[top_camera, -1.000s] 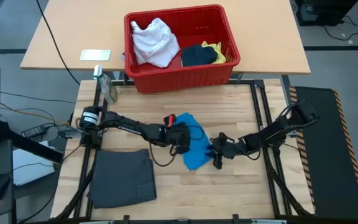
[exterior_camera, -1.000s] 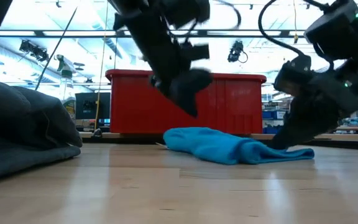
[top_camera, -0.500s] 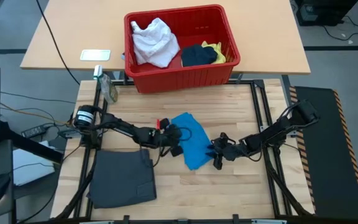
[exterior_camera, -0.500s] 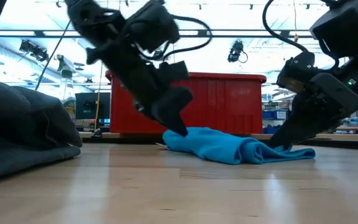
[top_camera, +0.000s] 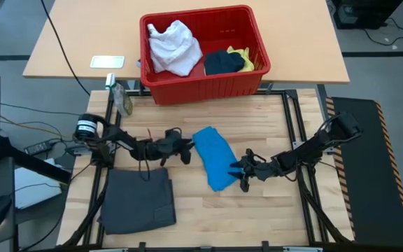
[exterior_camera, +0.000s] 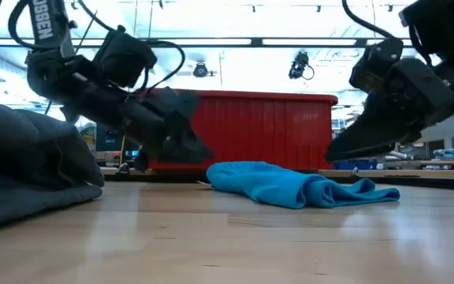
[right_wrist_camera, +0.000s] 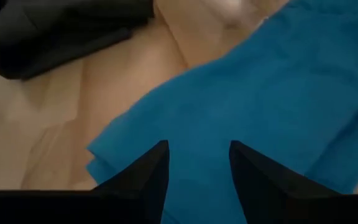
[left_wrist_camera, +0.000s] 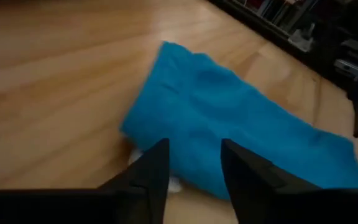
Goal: Fold laundry
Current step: Fold the light blue shorts
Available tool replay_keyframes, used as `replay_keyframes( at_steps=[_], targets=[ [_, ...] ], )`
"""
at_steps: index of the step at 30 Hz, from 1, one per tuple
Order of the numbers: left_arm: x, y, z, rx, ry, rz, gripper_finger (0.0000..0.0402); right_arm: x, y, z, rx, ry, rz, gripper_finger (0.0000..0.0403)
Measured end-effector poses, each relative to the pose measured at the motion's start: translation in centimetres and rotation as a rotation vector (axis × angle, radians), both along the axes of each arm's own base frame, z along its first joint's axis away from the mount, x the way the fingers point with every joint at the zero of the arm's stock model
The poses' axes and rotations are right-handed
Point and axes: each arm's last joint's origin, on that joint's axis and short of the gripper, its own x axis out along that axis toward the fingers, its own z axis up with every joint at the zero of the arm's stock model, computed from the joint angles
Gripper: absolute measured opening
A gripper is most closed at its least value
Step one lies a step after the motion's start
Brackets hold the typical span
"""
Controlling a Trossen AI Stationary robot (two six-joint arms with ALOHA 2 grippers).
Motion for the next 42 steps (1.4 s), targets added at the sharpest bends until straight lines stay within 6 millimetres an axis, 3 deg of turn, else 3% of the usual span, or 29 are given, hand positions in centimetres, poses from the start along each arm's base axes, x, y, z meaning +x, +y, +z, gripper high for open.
replay_keyframes(
  at_steps=[7, 13, 17, 23, 28, 33, 37, 42],
  targets=[
    [2.8, -0.4, -1.0, -0.059, 0.014, -0.016, 0.0199, 0.3, 0.1, 0.5, -0.036, -0.042, -0.001, 0.0176],
    [4.9, -0.5, -2.3, -0.085, 0.122, -0.019, 0.0217, 0.2, 0.0, 0.3, -0.081, -0.026, 0.005, 0.0176],
    [6.0, -0.4, -2.6, -0.081, 0.161, -0.014, 0.0204, 0.4, 0.0, 0.4, -0.138, -0.021, 0.063, 0.0176],
    [6.9, -0.5, -2.5, -0.062, 0.195, -0.051, 0.0149, 1.0, 0.0, 1.3, -0.231, -0.096, 0.094, 0.0176],
    [6.9, -0.5, -2.6, -0.044, 0.214, -0.072, 0.0111, 1.3, -1.6, 1.3, -0.197, -0.103, -0.076, 0.0176],
    [6.8, -0.6, -2.7, -0.042, 0.217, -0.077, 0.0105, 1.8, -4.1, 0.8, -0.044, -0.058, -0.149, 0.0176],
    [6.9, -2.0, -2.7, -0.036, 0.216, -0.116, 0.012, 3.1, -5.3, 1.2, -0.016, 0.062, -0.105, 0.0176],
    [6.9, -2.9, -2.6, -0.037, 0.211, -0.148, 0.0163, 4.0, -6.8, 1.8, -0.045, 0.194, -0.203, 0.0176]
  ],
)
